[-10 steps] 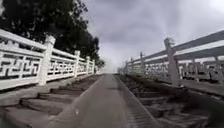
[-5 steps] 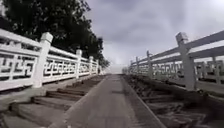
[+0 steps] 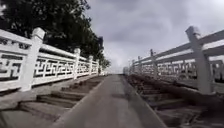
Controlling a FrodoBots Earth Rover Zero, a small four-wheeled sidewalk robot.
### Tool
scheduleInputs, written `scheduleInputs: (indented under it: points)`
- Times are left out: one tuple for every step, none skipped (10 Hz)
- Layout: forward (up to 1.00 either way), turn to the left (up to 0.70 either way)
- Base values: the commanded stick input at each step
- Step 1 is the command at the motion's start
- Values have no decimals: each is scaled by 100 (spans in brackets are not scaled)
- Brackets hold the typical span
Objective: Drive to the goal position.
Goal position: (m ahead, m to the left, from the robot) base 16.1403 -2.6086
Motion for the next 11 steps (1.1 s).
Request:
scheduleInputs:
  points:
    - [70,0]
    - [70,0]
    - [70,0]
    - [70,0]
    - [70,0]
    - [70,0]
    - [70,0]
    - [70,0]
    - [70,0]
    - [70,0]
    - [70,0]
